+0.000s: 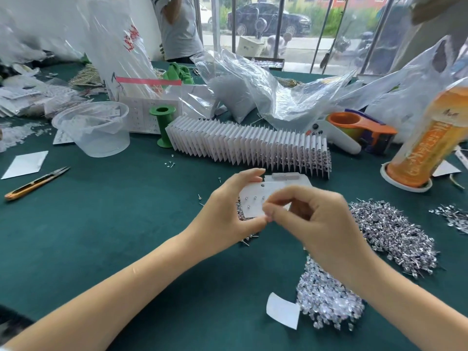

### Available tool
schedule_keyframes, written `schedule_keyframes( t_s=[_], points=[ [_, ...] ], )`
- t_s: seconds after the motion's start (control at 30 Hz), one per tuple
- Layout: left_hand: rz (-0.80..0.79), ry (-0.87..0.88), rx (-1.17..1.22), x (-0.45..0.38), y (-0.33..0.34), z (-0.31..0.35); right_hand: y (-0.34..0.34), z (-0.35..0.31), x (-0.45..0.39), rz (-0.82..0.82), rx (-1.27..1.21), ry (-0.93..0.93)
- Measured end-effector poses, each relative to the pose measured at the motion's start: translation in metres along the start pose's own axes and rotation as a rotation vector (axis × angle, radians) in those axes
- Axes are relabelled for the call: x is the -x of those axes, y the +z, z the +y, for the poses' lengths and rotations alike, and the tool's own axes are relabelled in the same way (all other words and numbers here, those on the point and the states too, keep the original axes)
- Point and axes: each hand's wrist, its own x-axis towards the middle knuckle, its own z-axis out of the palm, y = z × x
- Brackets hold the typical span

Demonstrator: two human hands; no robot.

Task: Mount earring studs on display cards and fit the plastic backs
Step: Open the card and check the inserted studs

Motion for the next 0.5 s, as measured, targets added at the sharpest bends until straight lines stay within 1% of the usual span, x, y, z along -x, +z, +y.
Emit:
schedule_keyframes(
  t_s=[0.07, 0.13, 0.27, 0.4, 0.5],
  points=[
    [-0.025, 0.006, -0.008, 0.002, 0.003, 0.002, -0.007, 0.001, -0.007, 0.077, -0.021, 0.027],
    [-0.05, 0.017, -0.005, 0.004, 0.004, 0.004, -0.009, 0.005, -0.01, 0.104, -0.039, 0.084],
    [-0.09, 0.023, 0.047, 0.006, 0.005, 0.008, -0.006, 0.013, -0.009, 0.071, 0.018, 0.201],
    [-0.086, 0.014, 0.091, 0.007, 0.006, 0.01, -0.006, 0.013, -0.008, 0.014, -0.083, 0.293],
    [-0.086, 0.0, 0.107, 0.007, 0.006, 0.01, -0.006, 0.013, -0.008, -0.008, -0.126, 0.329]
  ],
)
